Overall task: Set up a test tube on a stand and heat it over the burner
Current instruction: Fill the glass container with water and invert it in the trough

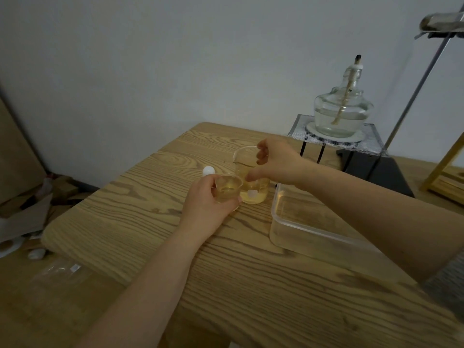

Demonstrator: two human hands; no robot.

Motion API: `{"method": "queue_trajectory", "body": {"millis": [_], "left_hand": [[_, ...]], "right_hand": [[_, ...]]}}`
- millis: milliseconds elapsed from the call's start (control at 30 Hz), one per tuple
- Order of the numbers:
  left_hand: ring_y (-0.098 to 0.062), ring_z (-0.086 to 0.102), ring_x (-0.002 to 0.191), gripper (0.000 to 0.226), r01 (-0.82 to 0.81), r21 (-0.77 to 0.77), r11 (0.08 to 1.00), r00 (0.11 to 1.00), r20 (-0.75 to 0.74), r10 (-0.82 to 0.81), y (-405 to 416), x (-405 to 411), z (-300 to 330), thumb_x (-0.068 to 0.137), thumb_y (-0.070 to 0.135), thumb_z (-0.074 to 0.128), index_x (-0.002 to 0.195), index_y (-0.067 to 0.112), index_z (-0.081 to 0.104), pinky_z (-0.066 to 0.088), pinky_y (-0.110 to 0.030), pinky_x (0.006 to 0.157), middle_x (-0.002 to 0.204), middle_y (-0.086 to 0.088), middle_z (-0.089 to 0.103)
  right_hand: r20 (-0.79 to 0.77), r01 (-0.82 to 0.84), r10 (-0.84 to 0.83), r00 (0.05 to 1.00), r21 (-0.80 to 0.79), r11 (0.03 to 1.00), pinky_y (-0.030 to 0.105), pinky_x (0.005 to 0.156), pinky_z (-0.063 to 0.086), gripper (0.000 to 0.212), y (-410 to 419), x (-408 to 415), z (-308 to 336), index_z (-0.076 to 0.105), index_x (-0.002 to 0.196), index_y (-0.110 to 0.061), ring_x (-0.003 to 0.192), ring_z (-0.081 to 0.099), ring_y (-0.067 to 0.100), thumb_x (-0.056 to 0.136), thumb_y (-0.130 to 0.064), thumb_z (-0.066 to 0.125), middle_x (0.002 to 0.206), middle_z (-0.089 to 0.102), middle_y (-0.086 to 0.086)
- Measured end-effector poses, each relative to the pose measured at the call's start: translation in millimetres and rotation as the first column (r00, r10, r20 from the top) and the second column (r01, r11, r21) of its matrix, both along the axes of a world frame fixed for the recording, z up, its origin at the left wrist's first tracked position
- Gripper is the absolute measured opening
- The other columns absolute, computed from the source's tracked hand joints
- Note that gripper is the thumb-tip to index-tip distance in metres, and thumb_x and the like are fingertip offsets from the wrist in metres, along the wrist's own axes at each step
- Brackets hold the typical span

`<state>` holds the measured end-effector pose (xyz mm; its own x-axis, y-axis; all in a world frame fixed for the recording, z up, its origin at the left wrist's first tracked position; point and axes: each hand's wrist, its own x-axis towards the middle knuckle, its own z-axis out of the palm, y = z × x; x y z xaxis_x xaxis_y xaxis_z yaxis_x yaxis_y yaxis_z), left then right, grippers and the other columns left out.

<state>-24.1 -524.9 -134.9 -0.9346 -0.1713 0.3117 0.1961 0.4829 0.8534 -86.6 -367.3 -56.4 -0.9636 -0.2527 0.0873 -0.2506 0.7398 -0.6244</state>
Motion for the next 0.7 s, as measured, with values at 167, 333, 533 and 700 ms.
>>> {"method": "queue_trajectory", "body": {"millis": [167, 333, 533, 700], "left_hand": [[-0.008, 0.063, 0.087, 0.034, 0.000, 0.007, 1.000, 1.000, 0.003, 0.000, 0.8, 0.6, 0.4, 0.065, 0.032, 0.081, 0.086, 0.036, 0.055, 0.054, -0.038, 0.080, 0.093, 0.009, 0.064], [-0.006, 0.064, 0.083, 0.033, -0.007, 0.014, 1.000, 1.000, -0.010, 0.007, 1.3, 2.7, 1.7, 0.063, 0.032, 0.082, 0.088, 0.030, 0.061, 0.055, -0.034, 0.077, 0.089, 0.010, 0.066], [-0.004, 0.066, 0.081, 0.035, 0.002, 0.077, 0.997, 1.000, -0.013, -0.001, 3.4, 6.2, 7.0, 0.063, 0.022, 0.084, 0.085, 0.035, 0.060, 0.055, -0.029, 0.077, 0.088, 0.010, 0.068], [-0.008, 0.068, 0.082, 0.036, 0.018, 0.086, 0.996, 1.000, -0.021, -0.016, 8.2, 9.1, 12.7, 0.060, 0.024, 0.085, 0.083, 0.037, 0.062, 0.057, -0.034, 0.079, 0.088, 0.009, 0.070]], "right_hand": [[0.001, 0.014, -0.014, 1.000, 0.053, 0.999, 0.039, 0.095, 0.050, 0.096, 1.7, 2.9, 0.5, 0.033, 0.143, -0.006, 0.111, 0.056, 0.021, 0.065, -0.032, 0.083, 0.125, 0.055, 0.006], [-0.021, 0.023, -0.021, 1.000, 0.119, 0.993, 0.035, 0.096, 0.047, 0.101, 3.6, 8.8, 0.5, 0.026, 0.147, -0.008, 0.122, 0.051, 0.024, 0.069, -0.040, 0.080, 0.138, 0.049, 0.009], [-0.103, 0.072, -0.056, 0.993, 0.161, 0.984, 0.026, 0.083, 0.040, 0.085, 10.1, 23.0, -2.7, 0.037, 0.139, -0.008, 0.122, 0.050, 0.025, 0.073, -0.043, 0.076, 0.135, 0.050, 0.010], [-0.131, 0.083, -0.060, 0.990, 0.175, 0.981, 0.030, 0.091, 0.041, 0.074, 23.6, 33.2, -0.2, 0.039, 0.138, -0.006, 0.125, 0.047, 0.024, 0.080, -0.041, 0.070, 0.137, 0.049, 0.009]]}}
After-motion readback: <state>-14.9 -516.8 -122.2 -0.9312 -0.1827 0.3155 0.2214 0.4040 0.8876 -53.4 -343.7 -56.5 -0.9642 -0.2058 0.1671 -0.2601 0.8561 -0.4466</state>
